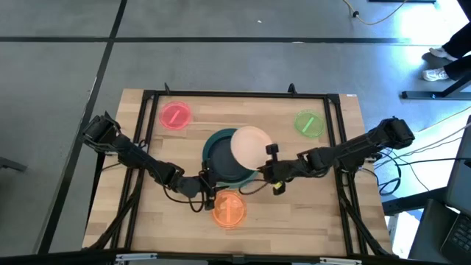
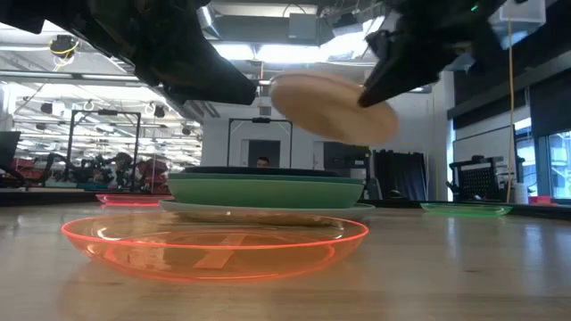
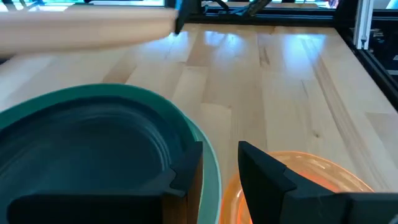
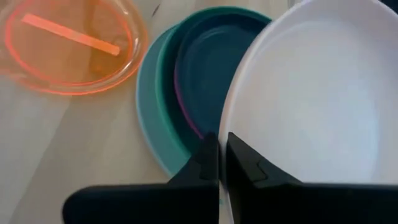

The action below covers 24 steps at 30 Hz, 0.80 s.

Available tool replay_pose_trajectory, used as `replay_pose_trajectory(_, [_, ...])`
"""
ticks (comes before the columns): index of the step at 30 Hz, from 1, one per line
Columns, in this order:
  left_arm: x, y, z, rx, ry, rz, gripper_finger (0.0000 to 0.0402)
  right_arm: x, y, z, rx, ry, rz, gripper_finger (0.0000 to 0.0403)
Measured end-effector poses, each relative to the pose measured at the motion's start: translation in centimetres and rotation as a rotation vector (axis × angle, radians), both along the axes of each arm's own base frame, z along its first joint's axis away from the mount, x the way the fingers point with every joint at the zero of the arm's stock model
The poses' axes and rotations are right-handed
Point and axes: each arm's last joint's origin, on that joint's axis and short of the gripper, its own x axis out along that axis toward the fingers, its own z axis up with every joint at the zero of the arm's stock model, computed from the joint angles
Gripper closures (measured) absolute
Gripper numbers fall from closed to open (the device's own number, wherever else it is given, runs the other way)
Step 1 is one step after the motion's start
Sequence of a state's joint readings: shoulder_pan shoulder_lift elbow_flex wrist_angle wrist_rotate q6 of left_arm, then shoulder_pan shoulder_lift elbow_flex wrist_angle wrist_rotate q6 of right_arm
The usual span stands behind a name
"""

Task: Stack plastic plates
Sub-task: Stack the white plate on the black plate

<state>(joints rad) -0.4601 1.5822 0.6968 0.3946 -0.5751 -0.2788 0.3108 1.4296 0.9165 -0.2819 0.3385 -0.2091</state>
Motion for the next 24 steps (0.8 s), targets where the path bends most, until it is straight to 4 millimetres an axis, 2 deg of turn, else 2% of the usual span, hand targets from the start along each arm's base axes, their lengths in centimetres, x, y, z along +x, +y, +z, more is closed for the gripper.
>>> replay_pose_trajectory(5, [-0.6,-0.8,0.2,0.037,0.014,-0.044,0.0308,1.9,-1.2,-0.9,0.045,-0.04,0.031,0.0401])
replay_pose_trajectory(10, [-2.6,-1.7,2.4,0.065,0.004,-0.076,0.0308,3.7,-1.9,-1.8,0.088,-0.102,0.061,0.0401])
replay_pose_trajectory(16, [-4.8,-2.4,3.5,0.15,-0.024,0.072,0.0308,5.7,-2.2,-3.5,0.129,-0.158,0.104,0.0399])
replay_pose_trajectory(24, [-5.3,-2.8,3.4,0.196,-0.043,0.126,0.0308,6.4,-1.9,-6.2,0.122,-0.087,0.105,0.0398])
